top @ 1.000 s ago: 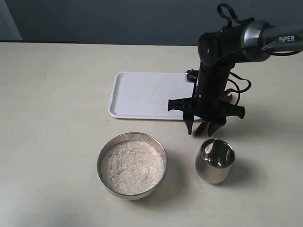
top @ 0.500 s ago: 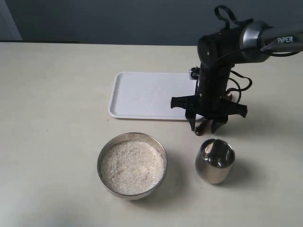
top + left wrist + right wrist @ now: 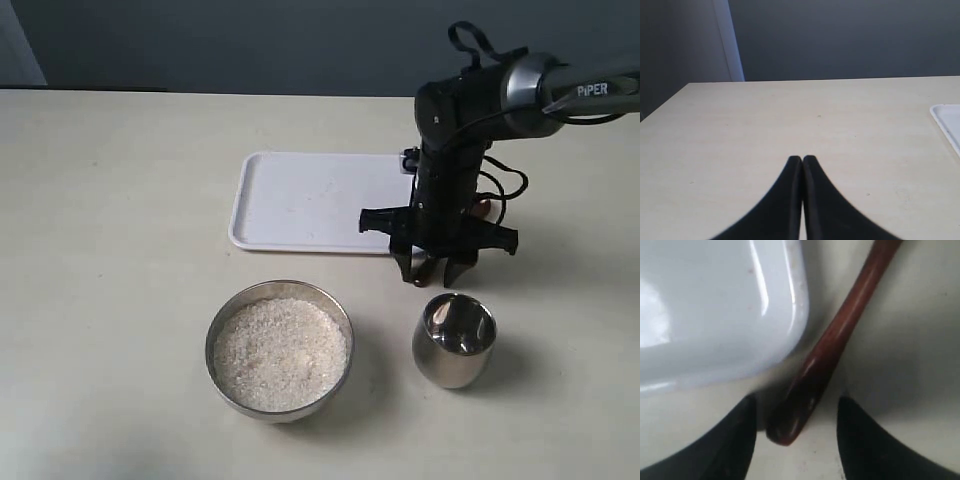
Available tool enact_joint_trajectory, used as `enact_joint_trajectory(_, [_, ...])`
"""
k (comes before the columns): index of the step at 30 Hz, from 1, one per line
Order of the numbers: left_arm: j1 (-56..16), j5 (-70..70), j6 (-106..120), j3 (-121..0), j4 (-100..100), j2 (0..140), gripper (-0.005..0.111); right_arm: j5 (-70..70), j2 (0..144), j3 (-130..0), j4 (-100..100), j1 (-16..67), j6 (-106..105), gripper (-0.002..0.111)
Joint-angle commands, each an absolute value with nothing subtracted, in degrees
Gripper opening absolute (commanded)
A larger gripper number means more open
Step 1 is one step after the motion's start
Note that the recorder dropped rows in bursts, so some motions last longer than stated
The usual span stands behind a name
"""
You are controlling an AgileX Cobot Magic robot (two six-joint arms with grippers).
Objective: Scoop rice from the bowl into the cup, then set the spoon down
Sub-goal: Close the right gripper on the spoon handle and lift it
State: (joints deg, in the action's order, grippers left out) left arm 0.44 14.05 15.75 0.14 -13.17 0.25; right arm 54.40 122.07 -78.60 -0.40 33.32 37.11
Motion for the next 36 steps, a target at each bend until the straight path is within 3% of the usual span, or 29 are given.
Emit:
enact_joint_trajectory(1, [0.45, 13.44, 15.57, 0.00, -12.84, 0.00, 0.001, 54.17, 123.88, -78.01, 0.34, 33.22, 37.32, 0.049])
enact_joint_trajectory(12, [0.45, 13.44, 15.57, 0.00, -12.84, 0.00, 0.001, 53.25, 123.77, -78.01, 0.00, 33.22, 37.32, 0.045])
enact_joint_trajectory(22, [0.45, 13.44, 15.57, 0.00, -12.84, 0.00, 0.001, 59.05, 123.77, -78.01, -0.83, 33.22, 38.04, 0.002])
enact_joint_trajectory(36, [0.45, 13.44, 15.57, 0.00, -12.84, 0.00, 0.001, 65.70, 115.27, -78.01, -18.91, 33.22, 44.88, 0.001])
